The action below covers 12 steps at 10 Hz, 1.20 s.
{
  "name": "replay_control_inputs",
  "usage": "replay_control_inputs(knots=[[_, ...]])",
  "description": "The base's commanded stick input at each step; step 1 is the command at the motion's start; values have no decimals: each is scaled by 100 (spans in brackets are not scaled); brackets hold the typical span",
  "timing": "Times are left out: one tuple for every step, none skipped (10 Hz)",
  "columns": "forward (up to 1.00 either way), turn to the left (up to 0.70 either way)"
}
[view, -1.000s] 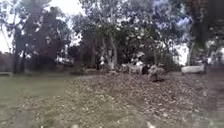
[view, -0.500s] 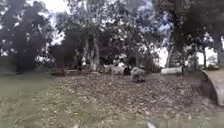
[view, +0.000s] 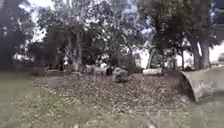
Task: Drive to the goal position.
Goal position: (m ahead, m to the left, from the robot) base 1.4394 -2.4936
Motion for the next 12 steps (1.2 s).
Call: replay_control_inputs(knots=[[0, -50], [0, -50], [0, -50], [0, -50], [0, -50], [0, -50], [0, -50], [0, -50], [0, -50], [0, -50], [0, -50], [0, -50]])
